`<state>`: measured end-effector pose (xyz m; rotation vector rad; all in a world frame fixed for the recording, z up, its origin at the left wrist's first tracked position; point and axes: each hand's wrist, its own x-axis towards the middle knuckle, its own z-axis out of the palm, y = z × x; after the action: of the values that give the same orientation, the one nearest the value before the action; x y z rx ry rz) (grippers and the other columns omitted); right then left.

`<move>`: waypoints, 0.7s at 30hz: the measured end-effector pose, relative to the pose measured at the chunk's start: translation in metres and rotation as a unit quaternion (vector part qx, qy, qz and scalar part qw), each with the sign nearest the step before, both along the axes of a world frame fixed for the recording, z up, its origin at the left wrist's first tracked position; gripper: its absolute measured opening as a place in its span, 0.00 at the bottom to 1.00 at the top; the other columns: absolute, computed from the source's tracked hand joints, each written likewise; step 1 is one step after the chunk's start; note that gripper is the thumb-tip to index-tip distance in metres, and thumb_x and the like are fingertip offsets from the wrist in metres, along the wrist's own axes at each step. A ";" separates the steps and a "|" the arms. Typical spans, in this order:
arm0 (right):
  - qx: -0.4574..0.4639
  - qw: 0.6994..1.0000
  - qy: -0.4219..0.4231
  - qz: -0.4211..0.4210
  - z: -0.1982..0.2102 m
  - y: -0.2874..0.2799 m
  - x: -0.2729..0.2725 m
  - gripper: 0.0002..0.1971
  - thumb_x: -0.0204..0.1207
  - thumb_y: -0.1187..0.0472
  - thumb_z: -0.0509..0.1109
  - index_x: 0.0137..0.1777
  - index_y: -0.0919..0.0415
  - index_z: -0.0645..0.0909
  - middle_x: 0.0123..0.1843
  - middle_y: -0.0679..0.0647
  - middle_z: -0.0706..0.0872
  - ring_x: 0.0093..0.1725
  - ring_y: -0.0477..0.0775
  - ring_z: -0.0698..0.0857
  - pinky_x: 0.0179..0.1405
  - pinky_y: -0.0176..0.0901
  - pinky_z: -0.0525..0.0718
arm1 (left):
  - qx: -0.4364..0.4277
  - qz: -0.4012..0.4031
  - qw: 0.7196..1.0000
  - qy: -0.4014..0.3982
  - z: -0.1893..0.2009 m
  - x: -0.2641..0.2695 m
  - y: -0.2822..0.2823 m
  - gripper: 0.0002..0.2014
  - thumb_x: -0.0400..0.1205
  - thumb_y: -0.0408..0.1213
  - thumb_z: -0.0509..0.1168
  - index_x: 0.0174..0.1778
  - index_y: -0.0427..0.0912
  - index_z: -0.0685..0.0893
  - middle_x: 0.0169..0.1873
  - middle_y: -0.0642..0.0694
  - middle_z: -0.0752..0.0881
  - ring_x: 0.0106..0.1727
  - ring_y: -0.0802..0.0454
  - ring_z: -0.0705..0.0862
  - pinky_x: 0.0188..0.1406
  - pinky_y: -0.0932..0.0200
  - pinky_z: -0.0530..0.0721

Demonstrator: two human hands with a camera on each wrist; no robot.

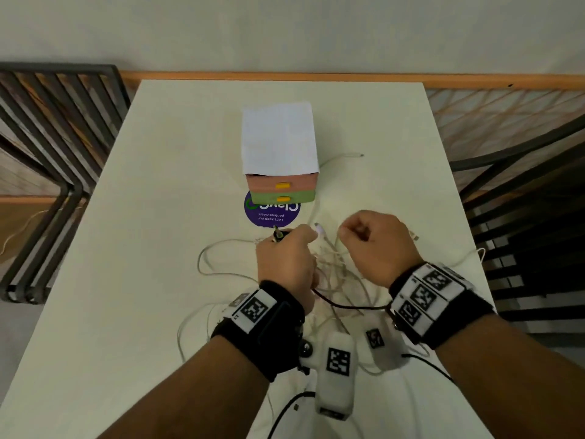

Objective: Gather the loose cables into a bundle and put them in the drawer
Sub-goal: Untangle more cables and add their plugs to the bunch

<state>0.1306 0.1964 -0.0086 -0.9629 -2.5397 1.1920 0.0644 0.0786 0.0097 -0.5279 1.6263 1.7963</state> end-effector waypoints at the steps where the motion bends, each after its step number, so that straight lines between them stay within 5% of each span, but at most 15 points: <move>1: 0.009 1.000 -0.024 0.009 -0.001 0.000 -0.014 0.13 0.76 0.49 0.69 0.36 0.55 0.85 0.30 0.43 0.84 0.33 0.43 0.82 0.33 0.36 0.76 | -0.001 0.010 1.000 -0.002 -0.001 -0.004 -0.005 0.17 0.75 0.28 0.68 0.28 0.43 0.66 0.16 0.49 0.59 0.16 0.51 0.56 0.21 0.62 0.60; 5: 0.046 0.974 -0.222 0.020 -0.028 -0.006 -0.048 0.24 0.75 0.43 0.68 0.24 0.58 0.74 0.23 0.51 0.76 0.25 0.52 0.77 0.21 0.38 0.65 | 0.010 0.013 1.000 -0.012 -0.005 -0.018 -0.020 0.15 0.75 0.28 0.65 0.27 0.42 0.66 0.16 0.49 0.58 0.17 0.50 0.55 0.21 0.61 0.59; 8: 0.043 0.948 -0.316 -0.009 -0.034 -0.014 -0.056 0.22 0.69 0.39 0.71 0.34 0.59 0.71 0.31 0.53 0.77 0.28 0.49 0.77 0.21 0.39 0.67 | 0.021 -0.019 1.000 0.004 -0.006 -0.019 -0.021 0.21 0.75 0.26 0.65 0.24 0.45 0.62 0.20 0.48 0.57 0.18 0.51 0.54 0.22 0.60 0.56; 11: 0.014 0.934 -0.356 0.000 -0.036 -0.019 -0.059 0.14 0.70 0.49 0.71 0.45 0.57 0.73 0.35 0.51 0.78 0.31 0.48 0.78 0.23 0.40 0.70 | 0.029 -0.051 0.998 0.018 -0.007 -0.016 -0.019 0.23 0.75 0.26 0.66 0.24 0.49 0.60 0.23 0.47 0.56 0.21 0.51 0.53 0.25 0.54 0.53; 14: -0.025 0.941 -0.337 -0.002 -0.038 -0.020 -0.059 0.08 0.73 0.55 0.68 0.40 0.59 0.75 0.32 0.51 0.78 0.29 0.49 0.79 0.23 0.39 0.69 | 0.036 -0.069 0.997 0.014 -0.010 -0.017 -0.018 0.24 0.76 0.28 0.69 0.24 0.49 0.62 0.21 0.48 0.57 0.20 0.52 0.55 0.25 0.55 0.54; 17: -0.047 0.974 -0.224 0.011 -0.031 -0.019 -0.052 0.19 0.79 0.55 0.66 0.27 0.61 0.73 0.21 0.44 0.72 0.20 0.44 0.73 0.21 0.40 0.64 | 0.037 -0.083 0.996 0.014 -0.013 -0.020 -0.016 0.22 0.77 0.27 0.68 0.26 0.49 0.62 0.20 0.49 0.59 0.19 0.52 0.56 0.24 0.58 0.56; 21: -0.091 0.990 -0.099 0.042 -0.010 -0.020 -0.040 0.16 0.85 0.55 0.61 0.44 0.63 0.85 0.29 0.48 0.80 0.27 0.44 0.76 0.28 0.38 0.70 | 0.019 -0.119 0.991 0.051 -0.015 -0.022 -0.013 0.21 0.79 0.28 0.70 0.29 0.45 0.64 0.16 0.52 0.62 0.16 0.53 0.60 0.19 0.63 0.61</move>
<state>0.0905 0.1763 -0.0182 -1.0739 -2.6845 1.4391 0.0422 0.0652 -0.0051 -0.2159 1.6436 1.6952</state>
